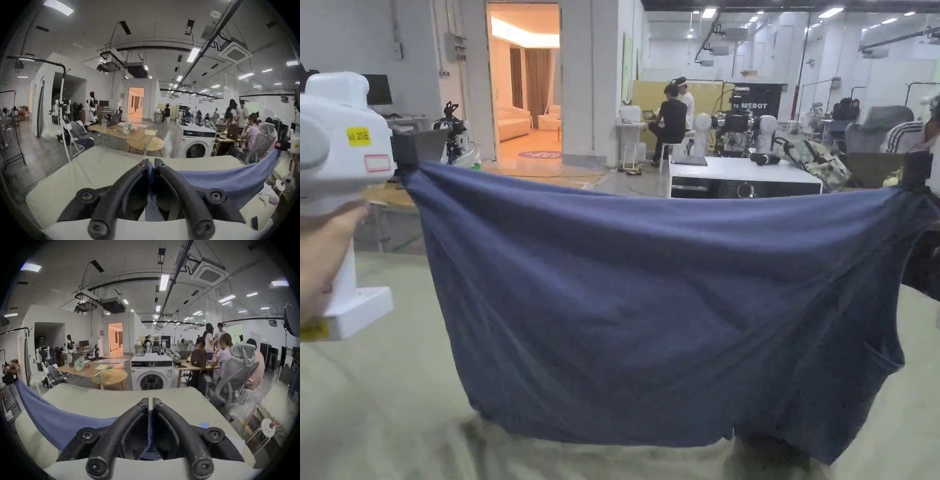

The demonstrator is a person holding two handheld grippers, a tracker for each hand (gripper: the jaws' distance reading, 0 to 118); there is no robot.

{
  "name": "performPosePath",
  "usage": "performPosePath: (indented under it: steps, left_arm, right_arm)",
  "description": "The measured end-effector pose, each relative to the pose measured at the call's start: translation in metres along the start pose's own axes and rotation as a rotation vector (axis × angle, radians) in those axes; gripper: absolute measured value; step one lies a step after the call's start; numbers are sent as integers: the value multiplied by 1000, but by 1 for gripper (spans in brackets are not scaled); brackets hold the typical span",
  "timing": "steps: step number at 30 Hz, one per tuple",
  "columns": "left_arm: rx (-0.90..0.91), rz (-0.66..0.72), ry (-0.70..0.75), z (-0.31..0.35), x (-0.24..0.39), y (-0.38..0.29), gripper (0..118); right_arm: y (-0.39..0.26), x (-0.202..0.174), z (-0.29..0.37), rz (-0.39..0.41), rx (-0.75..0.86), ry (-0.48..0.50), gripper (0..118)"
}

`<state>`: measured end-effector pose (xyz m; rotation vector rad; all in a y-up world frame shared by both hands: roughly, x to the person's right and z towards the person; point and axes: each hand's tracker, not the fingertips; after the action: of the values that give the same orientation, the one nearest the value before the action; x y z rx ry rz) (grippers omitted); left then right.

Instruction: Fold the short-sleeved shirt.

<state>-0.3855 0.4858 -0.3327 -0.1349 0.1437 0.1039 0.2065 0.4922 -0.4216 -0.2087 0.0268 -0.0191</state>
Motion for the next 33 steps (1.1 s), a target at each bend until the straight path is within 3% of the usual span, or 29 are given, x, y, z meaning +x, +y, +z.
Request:
performPosePath:
  steps: [10,15,17,27,33]
  left_arm:
    - [8,79,0,-86,4,64,0]
    - [21,67,28,-102,3,75,0]
    - [24,63,38,-104,1,73,0]
    - [-86,40,48,-96,-16,-9,0]
    - [-138,18,-7,-45,-20,-74,0]
  right_arm:
    - [90,-33,-60,-4,114,-64,1]
    - [113,-53,-74,84,142,-87,1]
    - [112,-57,-78,77,140,-80,1]
    - [24,-58,-97,19,26,16,1]
    - [-53,-41,-52,14,-20,71,1]
